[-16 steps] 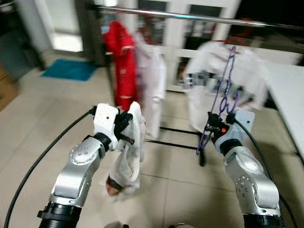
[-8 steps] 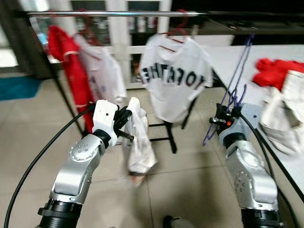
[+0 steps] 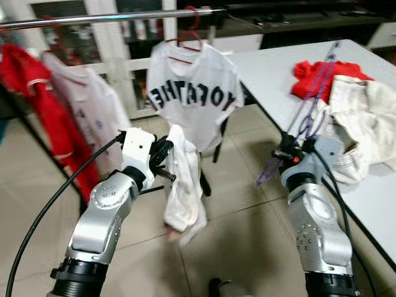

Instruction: Hang hanger

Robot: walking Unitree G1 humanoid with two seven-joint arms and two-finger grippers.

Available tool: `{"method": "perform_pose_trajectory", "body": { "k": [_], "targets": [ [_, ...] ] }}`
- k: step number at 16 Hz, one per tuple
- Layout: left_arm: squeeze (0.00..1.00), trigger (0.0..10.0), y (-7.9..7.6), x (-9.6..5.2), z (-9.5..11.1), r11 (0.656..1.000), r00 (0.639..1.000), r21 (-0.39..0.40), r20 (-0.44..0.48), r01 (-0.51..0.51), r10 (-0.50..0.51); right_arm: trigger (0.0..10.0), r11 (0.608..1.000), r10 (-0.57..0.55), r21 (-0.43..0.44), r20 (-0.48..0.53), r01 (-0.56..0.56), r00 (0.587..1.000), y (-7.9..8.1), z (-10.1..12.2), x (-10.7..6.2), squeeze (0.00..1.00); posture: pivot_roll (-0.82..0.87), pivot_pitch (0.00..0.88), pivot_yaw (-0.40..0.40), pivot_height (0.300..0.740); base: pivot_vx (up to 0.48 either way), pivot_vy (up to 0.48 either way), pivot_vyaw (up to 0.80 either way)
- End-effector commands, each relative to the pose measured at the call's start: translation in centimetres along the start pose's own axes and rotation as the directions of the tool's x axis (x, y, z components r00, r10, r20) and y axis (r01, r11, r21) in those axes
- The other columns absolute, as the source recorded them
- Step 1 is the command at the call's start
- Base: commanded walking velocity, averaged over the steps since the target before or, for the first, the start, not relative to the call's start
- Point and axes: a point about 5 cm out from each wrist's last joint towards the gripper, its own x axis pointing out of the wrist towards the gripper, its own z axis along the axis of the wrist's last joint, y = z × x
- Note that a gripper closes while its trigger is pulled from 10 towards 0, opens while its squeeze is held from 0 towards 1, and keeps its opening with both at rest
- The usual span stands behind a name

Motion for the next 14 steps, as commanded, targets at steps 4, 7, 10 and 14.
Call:
{"method": "perform_pose_trajectory", "body": {
  "k": [4, 7, 10, 14],
  "targets": [
    [0.00, 10.0, -0.3, 0.2, 0.6, 1.000, 1.000, 0.008, 0.022, 0.014, -0.014, 10.0, 1.000, 0.004, -0.017, -0.006, -0.005, 1.000, 0.0, 0.3, 0.0, 0.00, -0.05, 0.002, -0.018, 0.740, 0.000, 0.000, -0.80],
    [0.00, 10.0, -0.3, 0.1, 0.6, 1.000, 1.000, 0.004, 0.021, 0.006, -0.007, 10.0, 1.000, 0.002, -0.002, 0.035, -0.002, 0.999, 0.2, 0.6, 0.1, 0.00, -0.05, 0.004, -0.018, 0.740, 0.000, 0.000, -0.80],
    [0.00, 10.0, -0.3, 0.1, 0.7, 0.999, 0.999, -0.031, 0.028, -0.014, 0.015, 10.0, 0.990, -0.111, -0.070, 0.097, 0.118, 0.989, -1.2, 1.0, 0.1, 0.00, -0.05, 0.008, -0.021, 0.740, 0.000, 0.000, -0.80],
    [0.00, 10.0, 0.1, 0.0, 0.7, 0.997, 0.998, -0.046, 0.037, -0.058, 0.060, 10.0, 0.999, -0.009, -0.031, -0.011, 0.008, 1.000, -1.1, 0.7, -0.2, 0.00, -0.06, 0.001, -0.013, 0.740, 0.000, 0.000, -0.80]
  ]
}}
